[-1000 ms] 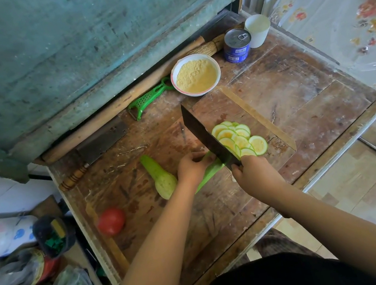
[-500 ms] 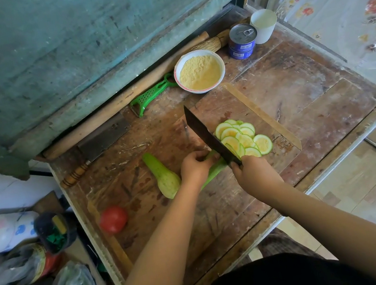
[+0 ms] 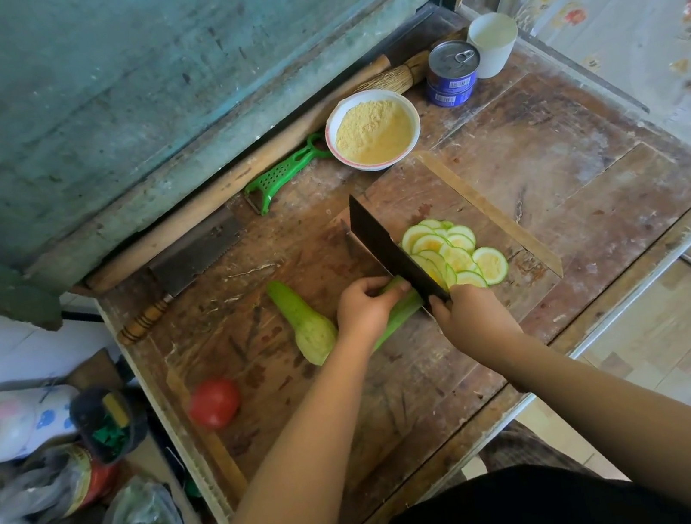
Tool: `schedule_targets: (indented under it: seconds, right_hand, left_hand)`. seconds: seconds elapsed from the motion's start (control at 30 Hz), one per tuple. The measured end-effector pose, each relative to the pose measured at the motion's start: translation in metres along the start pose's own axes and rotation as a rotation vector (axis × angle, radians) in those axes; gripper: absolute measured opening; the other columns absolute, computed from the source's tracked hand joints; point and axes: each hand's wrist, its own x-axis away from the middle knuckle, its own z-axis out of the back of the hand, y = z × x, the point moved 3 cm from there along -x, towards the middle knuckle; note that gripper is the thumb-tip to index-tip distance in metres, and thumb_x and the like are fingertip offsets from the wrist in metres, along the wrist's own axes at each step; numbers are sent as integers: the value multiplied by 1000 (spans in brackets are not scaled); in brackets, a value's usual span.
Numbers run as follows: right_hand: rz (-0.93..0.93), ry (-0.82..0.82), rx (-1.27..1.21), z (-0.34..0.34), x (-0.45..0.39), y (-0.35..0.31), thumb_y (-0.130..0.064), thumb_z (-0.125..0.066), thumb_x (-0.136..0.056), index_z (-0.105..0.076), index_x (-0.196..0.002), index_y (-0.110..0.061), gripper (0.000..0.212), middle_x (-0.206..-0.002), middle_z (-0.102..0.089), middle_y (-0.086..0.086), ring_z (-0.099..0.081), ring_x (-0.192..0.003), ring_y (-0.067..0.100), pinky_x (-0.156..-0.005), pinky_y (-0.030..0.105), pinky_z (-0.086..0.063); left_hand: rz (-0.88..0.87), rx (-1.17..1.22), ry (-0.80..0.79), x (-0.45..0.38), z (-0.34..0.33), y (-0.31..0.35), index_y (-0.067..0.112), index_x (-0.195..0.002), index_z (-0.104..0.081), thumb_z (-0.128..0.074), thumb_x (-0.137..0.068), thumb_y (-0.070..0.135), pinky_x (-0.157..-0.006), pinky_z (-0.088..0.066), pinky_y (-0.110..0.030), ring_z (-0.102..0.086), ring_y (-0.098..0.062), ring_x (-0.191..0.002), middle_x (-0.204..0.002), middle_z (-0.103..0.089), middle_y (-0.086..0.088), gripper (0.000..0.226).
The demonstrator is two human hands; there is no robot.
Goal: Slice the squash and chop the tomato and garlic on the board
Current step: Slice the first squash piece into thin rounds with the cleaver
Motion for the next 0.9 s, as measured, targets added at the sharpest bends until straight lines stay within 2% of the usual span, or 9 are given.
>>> schedule_targets:
  seconds: [0.17, 0.33, 0.5, 0.77, 0.9]
  right_hand:
    - [42, 24, -9, 12, 15, 2, -33, -42, -99, -39, -63, -15, 40, -59, -46, 3, -43, -50, 18, -44, 27, -28]
    - [81, 63, -13, 22, 26, -1, -33, -42, -99, -40, -63, -13, 41, -58, -46, 4, -42, -50, 20, -45, 28, -28]
    - [105, 82, -33, 25, 30, -5, -32, -43, -99, -40, -63, -13, 41, -59, -47, 6, -46, -55, 25, -48, 29, -32]
    - [90, 70, -28, 23, 31, -7, -31, -43, -99, -40, -63, -14, 40, -59, -47, 4, -44, -52, 20, -46, 26, -31]
    - [88, 54, -5, 22, 29, -9, -31, -42, -99, -39, -63, -14, 40, -60, -47, 4, -44, -52, 20, -45, 27, -30]
  left_hand:
    - [-1, -6, 1, 1, 0, 1, 14, -103, -66, -79, -75, 30, -84, -46, -24, -60, -13, -96, -101, -64, 3, 35]
    - [-6, 34, 12, 0, 1, 0, 17, -90, -67, -81, -73, 26, -88, -50, -33, -64, -18, -96, -97, -68, -2, 24]
    - [-20, 22, 5, -2, 2, -2, 19, -89, -70, -82, -71, 30, -90, -50, -35, -65, -17, -97, -98, -71, 0, 25]
    - [-5, 36, 5, -1, 1, 0, 11, -97, -70, -81, -73, 26, -85, -49, -28, -64, -14, -93, -100, -70, -3, 31]
    - [4, 26, 9, -2, 1, -1, 13, -96, -70, -82, -72, 27, -87, -50, -32, -65, -16, -93, -100, -70, -3, 30]
